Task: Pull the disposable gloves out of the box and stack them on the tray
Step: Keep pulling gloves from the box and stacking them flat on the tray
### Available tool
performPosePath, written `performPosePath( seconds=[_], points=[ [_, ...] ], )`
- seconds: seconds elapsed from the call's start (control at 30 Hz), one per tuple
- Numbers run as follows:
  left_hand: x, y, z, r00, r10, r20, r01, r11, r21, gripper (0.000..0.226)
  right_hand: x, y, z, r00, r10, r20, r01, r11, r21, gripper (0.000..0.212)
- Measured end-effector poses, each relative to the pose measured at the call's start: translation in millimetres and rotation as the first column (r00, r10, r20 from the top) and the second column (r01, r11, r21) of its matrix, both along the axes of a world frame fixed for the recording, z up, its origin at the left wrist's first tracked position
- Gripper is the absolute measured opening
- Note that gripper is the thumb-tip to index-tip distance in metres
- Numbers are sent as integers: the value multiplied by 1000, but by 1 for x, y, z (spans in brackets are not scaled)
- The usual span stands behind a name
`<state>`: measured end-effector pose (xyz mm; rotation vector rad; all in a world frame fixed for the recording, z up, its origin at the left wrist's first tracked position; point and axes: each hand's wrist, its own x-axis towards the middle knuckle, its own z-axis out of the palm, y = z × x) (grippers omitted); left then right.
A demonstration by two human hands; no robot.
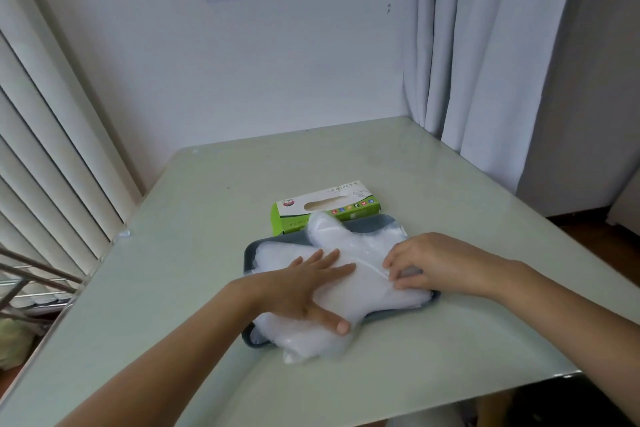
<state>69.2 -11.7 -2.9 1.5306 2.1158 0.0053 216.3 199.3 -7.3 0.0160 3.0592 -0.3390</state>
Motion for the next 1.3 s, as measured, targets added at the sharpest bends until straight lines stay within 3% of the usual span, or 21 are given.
performPosePath(
  seconds=[0.23,0.4,0.57,0.77,0.9,0.97,1.07,1.13,1.3],
  points=[
    [8,-7,6,995,103,3,-103,994,35,87,6,-13,-4,998,-13,-61,13,1000,-7,15],
    [34,-7,14,998,50,-49,-47,997,62,86,7,-15,-3,996,-27,-82,26,1000,-13,15],
    [27,-14,4,996,-40,-80,41,999,13,70,9,-21,-3,993,-21,-112,16,999,-37,15],
    [33,-32,0,995,-60,-74,61,998,11,77,10,-25,-6,994,-23,-103,19,999,-39,14],
    [37,-38,0,993,-81,-84,82,996,16,62,9,-27,-5,995,-39,-95,33,998,-56,14],
    [32,-41,1,995,-83,-49,85,996,38,57,11,-29,-3,995,-66,-70,61,995,-74,21],
    [23,-46,1,995,-87,-50,89,995,40,53,14,-32,-2,991,-126,-38,120,983,-139,61],
    [20,-49,1,995,-86,-60,87,996,17,52,15,-30,-5,984,-171,-52,159,971,-181,72],
    [29,-52,11,996,34,85,-26,995,-98,59,10,-28,-12,977,-190,-97,170,969,-179,43]
  ],
)
